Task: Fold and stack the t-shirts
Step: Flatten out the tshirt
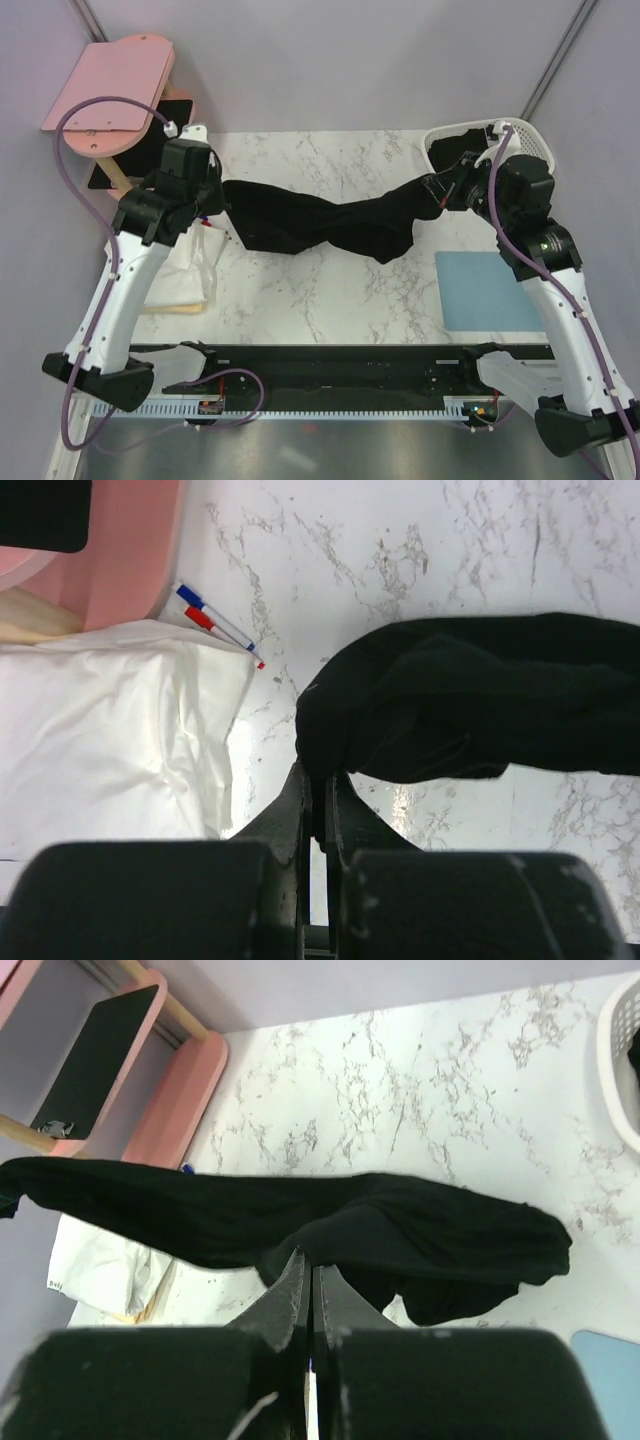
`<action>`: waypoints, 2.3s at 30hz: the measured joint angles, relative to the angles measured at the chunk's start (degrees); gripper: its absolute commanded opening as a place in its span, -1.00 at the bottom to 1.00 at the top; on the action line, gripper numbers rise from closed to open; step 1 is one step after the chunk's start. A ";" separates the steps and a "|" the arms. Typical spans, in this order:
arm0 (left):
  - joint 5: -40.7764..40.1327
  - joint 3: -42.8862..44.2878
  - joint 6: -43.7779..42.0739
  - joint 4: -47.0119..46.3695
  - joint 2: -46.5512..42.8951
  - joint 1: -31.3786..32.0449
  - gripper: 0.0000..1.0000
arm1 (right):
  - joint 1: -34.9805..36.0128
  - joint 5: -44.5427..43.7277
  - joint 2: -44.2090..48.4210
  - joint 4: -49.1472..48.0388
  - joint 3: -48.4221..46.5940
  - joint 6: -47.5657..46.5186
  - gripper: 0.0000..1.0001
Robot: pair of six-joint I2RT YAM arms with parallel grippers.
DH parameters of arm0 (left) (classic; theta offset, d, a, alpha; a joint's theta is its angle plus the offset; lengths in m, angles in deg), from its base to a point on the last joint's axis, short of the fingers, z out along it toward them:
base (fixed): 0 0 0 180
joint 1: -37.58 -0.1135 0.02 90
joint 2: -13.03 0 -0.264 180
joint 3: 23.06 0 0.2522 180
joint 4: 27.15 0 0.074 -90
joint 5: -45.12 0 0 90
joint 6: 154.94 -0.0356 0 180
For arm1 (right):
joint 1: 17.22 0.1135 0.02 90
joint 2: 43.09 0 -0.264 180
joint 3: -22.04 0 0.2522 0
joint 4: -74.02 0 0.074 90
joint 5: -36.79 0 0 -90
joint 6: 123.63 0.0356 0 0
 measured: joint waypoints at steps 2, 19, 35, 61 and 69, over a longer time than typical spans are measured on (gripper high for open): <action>0.66 -3.54 0.17 -0.74 -3.98 0.00 -0.47 | 0.00 -0.37 1.64 0.50 -0.42 -0.61 -1.00; 9.20 -29.24 4.68 -1.01 -11.15 0.00 0.88 | 0.00 -1.03 2.36 3.61 6.73 -1.09 -1.00; 18.93 -43.15 9.01 -14.34 -3.32 0.15 0.82 | 0.00 0.96 1.14 -0.59 12.46 0.46 -1.00; 20.06 -38.47 11.67 -24.61 4.70 0.15 0.85 | -3.48 -5.75 -30.84 -19.30 -10.19 2.69 -1.00; 20.63 -37.46 11.67 -26.67 5.05 0.15 0.83 | -5.90 -5.81 -38.60 -23.19 -15.15 5.40 -1.00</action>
